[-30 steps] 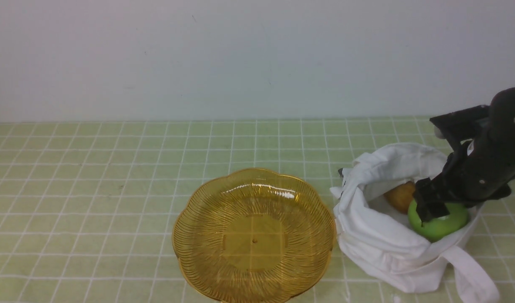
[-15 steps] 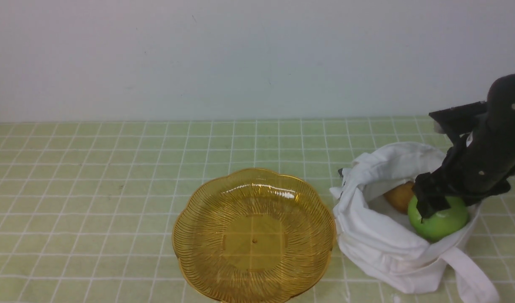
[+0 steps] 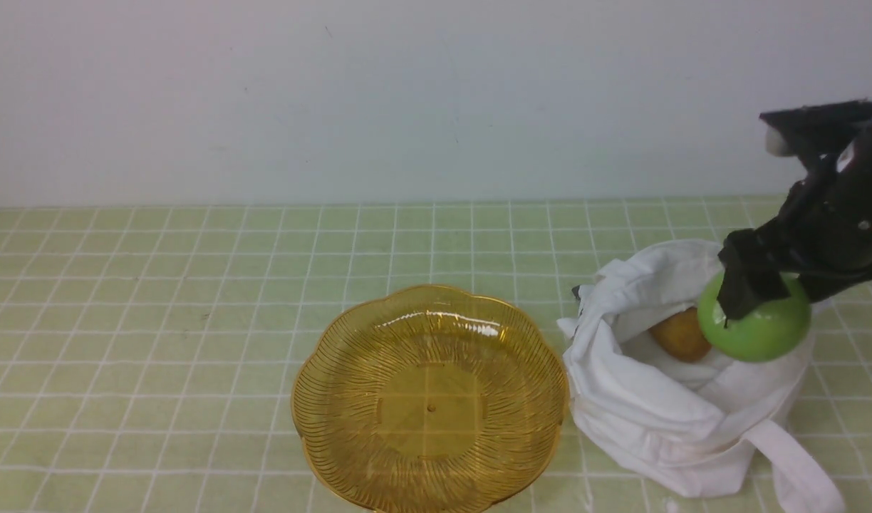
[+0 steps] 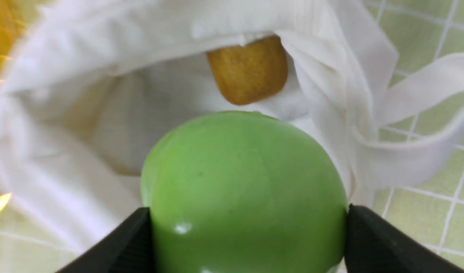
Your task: Take the fruit out of the bag on the green coffee tablecloth and place them on the plate.
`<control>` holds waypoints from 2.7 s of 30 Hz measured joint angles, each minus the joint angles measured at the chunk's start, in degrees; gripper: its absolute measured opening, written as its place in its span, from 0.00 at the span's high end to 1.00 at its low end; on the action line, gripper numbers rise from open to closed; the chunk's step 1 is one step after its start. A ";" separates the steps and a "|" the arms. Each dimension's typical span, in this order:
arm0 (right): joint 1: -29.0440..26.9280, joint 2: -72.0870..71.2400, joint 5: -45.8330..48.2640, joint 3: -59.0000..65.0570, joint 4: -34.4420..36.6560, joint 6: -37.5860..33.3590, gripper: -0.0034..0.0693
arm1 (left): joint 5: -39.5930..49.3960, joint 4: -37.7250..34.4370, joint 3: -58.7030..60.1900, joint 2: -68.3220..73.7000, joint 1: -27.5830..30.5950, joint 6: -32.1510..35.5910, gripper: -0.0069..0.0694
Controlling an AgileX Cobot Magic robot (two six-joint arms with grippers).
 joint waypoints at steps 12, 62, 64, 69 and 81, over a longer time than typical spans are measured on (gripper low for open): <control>6.71 -11.37 -2.13 -0.11 29.90 -18.09 0.16 | 0.00 0.00 0.00 0.00 0.00 0.00 0.92; 15.80 2.14 -3.61 -7.98 28.19 -23.96 0.56 | 0.00 0.00 0.00 0.00 0.00 0.00 0.92; 14.10 -2.28 2.30 -8.59 24.31 -21.13 0.76 | 0.00 0.00 0.00 0.00 0.00 0.00 0.92; 13.08 -11.44 4.41 -5.61 17.23 -15.92 0.95 | 0.00 0.00 0.00 0.00 0.00 0.00 0.92; 12.99 -41.81 -3.25 16.10 8.31 -6.39 0.97 | 0.00 0.00 0.00 0.00 0.00 0.00 0.92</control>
